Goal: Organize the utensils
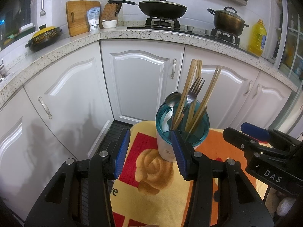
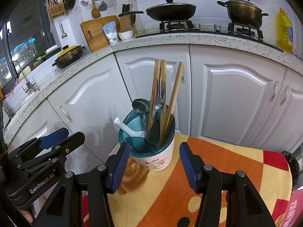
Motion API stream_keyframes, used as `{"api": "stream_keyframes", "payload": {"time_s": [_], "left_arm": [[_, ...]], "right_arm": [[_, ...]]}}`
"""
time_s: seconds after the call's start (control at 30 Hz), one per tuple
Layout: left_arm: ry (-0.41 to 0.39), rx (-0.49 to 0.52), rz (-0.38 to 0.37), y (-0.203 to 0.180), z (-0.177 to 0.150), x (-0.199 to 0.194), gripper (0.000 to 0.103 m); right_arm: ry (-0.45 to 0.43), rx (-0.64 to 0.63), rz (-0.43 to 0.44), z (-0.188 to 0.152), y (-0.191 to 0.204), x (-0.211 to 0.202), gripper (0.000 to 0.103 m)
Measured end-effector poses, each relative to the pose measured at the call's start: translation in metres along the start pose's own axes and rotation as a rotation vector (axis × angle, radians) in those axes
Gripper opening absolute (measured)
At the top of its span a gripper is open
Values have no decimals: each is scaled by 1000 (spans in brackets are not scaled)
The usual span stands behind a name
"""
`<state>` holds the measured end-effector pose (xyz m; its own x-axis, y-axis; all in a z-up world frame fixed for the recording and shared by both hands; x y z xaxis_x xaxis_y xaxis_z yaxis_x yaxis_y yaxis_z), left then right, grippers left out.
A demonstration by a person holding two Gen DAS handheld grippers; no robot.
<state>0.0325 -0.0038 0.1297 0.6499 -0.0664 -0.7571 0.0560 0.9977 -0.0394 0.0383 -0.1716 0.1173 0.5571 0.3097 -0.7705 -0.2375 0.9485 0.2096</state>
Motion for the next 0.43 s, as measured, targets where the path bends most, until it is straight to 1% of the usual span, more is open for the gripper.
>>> {"api": "stream_keyframes", "payload": {"time_s": [0.27,0.37,0.43], "left_arm": [[-2,2,-2,-1,0,0,45],[-12,16,-1,-2,1,-1,45],[-10,21,0,-2,0,-2,45]], "right_arm": [[6,2,2,-2,-2,2,53],[-7,18,3,-4,-12,0,53],[-9,31,-19,-9,-25,1,53]]}}
Point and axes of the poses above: each gripper's, at about its wrist camera, not at the fingertips, and x roughly the way its jaws point, y to its left, z to its top, the point moved 10 cm from there along x, roughly the way its jaws point, and after that the axes turned 9 degrees about y, right-handed, at the moved point
